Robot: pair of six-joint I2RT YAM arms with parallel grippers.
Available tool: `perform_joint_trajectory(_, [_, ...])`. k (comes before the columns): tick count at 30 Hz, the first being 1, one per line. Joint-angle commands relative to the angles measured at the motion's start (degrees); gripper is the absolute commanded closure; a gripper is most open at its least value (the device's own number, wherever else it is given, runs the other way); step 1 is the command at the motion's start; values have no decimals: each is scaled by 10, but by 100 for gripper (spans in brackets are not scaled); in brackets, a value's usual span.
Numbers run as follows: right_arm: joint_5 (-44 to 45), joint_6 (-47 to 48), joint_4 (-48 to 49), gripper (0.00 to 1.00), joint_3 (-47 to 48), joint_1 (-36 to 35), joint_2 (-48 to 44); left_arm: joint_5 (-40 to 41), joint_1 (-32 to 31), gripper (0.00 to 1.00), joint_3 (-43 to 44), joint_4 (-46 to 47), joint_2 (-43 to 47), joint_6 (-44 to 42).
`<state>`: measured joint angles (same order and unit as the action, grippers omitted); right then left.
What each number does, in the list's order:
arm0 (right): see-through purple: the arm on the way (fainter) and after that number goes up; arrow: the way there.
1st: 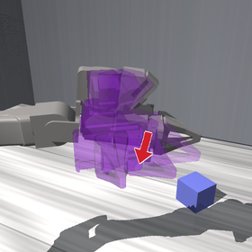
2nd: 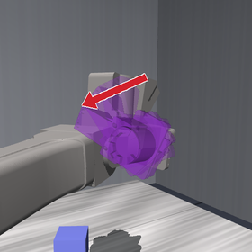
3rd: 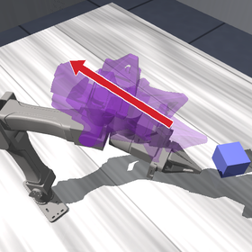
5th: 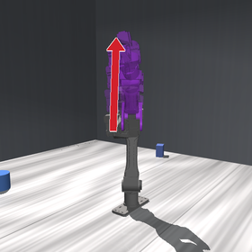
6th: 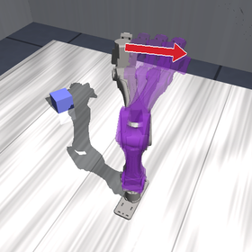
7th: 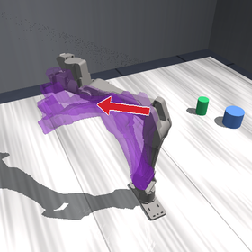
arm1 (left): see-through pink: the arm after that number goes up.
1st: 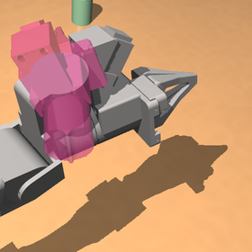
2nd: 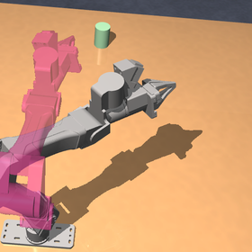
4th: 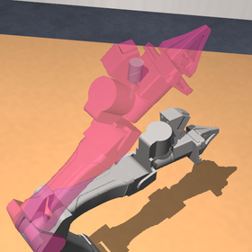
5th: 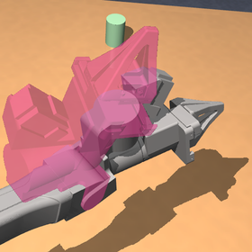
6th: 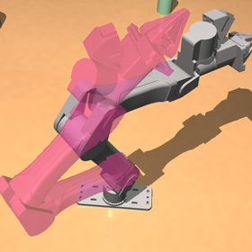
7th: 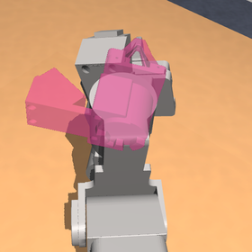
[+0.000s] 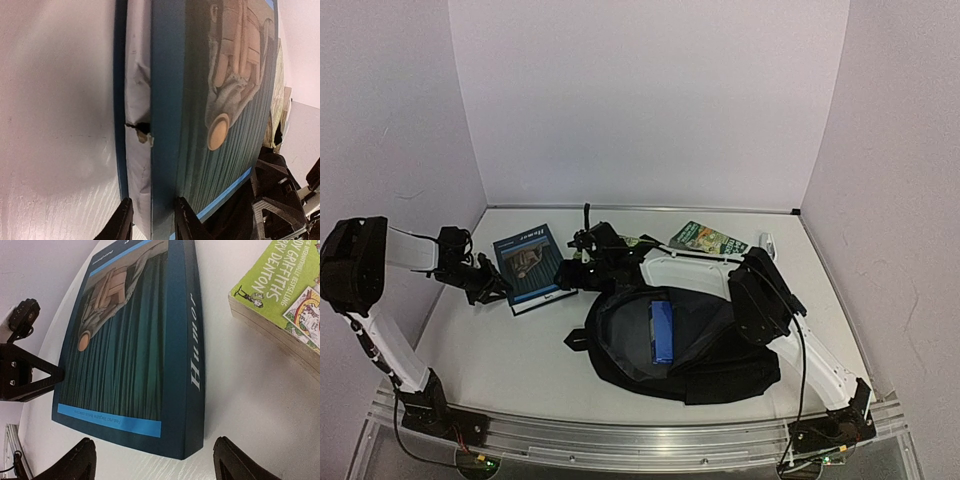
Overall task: Pack the student bag
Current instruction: Pick up the book from the center of the board.
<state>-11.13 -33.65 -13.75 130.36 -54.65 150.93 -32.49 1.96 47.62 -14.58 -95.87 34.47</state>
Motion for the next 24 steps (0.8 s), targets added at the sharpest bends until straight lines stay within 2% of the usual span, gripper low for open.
perform_joint_trajectory(1, [9, -28, 9, 19, 45, 0, 36, 2, 3, 74, 6, 9, -14, -4])
perform_joint_trajectory(10, [-45, -76, 39, 20, 63, 0, 67, -4, 3, 84, -11, 20, -17, 4])
perform_joint_trajectory(18, [-99, -157, 138, 20, 12, 0, 52, -18, 2, 99, -53, 60, 15, 43])
perform_joint_trajectory(24, [-114, -208, 224, 20, -41, 1, 25, -50, 2, 100, -92, 101, 60, 85])
